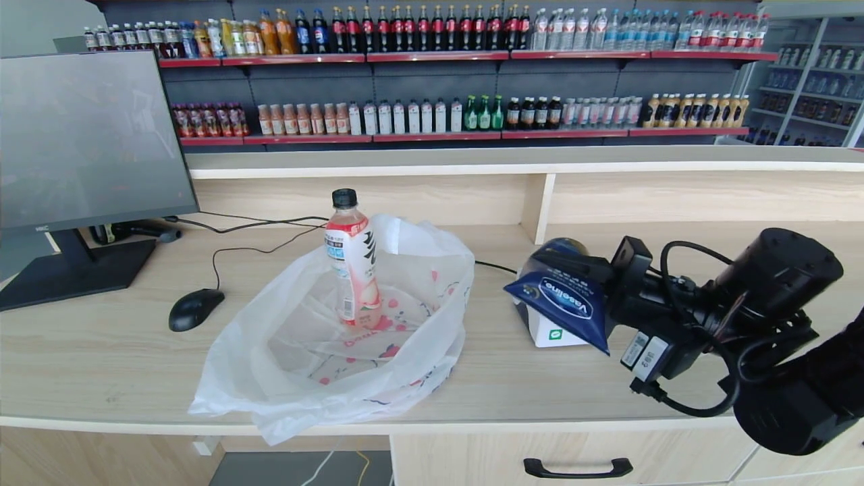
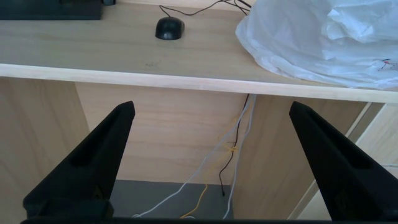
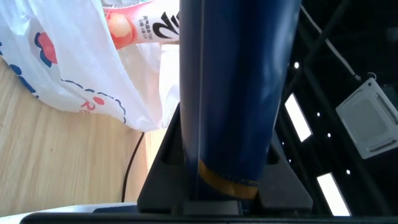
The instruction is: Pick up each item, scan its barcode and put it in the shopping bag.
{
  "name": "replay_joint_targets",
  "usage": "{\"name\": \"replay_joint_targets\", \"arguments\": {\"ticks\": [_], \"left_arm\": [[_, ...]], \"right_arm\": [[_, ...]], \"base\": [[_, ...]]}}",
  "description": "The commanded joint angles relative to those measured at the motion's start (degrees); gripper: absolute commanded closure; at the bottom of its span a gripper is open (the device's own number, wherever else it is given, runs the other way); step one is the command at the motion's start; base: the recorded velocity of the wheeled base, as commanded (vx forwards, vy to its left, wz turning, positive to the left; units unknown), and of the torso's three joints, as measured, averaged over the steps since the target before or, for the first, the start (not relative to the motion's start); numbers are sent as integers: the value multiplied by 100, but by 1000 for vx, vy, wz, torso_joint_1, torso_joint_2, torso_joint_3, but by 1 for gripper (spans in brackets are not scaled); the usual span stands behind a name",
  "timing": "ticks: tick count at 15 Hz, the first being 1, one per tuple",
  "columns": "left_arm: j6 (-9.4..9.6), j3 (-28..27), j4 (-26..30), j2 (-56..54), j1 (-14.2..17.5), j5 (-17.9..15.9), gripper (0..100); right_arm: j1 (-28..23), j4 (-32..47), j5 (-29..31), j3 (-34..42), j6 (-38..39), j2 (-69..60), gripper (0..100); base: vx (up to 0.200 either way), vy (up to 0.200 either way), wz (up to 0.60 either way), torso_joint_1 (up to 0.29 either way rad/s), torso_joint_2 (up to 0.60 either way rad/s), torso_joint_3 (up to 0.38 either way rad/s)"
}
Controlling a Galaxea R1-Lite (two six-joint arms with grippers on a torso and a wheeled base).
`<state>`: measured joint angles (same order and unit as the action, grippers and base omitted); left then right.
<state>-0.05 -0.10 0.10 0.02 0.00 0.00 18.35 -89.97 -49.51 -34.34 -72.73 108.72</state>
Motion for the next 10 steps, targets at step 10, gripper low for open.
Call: {"name": "replay_joint_targets", "arguments": {"ticks": [10], "left_arm": [[-4, 1, -1, -2, 0, 0, 0]], "right_arm": [[776, -3, 1250, 33, 1868, -1318, 100]], "base": [[0, 0, 0, 0, 0, 0]]}}
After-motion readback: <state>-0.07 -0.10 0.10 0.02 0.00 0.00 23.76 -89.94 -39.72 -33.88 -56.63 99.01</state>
